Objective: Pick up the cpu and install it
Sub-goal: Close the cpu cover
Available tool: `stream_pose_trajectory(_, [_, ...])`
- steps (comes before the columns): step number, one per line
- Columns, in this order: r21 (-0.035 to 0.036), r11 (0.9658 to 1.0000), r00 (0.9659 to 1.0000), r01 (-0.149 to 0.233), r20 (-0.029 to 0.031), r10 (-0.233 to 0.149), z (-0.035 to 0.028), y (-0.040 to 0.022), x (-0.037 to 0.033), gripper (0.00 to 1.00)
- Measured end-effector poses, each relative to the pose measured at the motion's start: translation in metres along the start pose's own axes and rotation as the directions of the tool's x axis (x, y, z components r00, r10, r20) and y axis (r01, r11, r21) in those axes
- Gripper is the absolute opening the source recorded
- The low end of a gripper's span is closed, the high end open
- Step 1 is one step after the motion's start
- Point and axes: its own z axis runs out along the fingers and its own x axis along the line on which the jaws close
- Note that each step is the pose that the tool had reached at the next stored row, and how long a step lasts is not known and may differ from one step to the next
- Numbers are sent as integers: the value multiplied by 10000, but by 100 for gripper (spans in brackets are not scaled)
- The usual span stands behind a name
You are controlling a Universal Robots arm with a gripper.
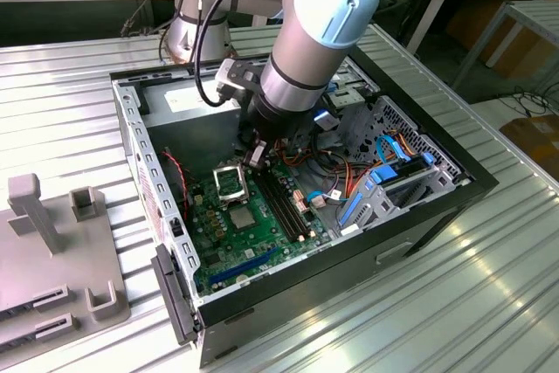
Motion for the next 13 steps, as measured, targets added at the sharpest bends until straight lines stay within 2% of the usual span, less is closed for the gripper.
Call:
stream_pose_trajectory(5, [25, 10000, 10000, -1, -27, 1, -21, 9, 3, 11])
stream_pose_trajectory(10, [149, 9999, 9998, 3, -173, 0, -39, 19, 7, 11])
stream_pose_trajectory(13, [187, 9998, 9998, 10, -220, -6, -52, 23, 8, 11])
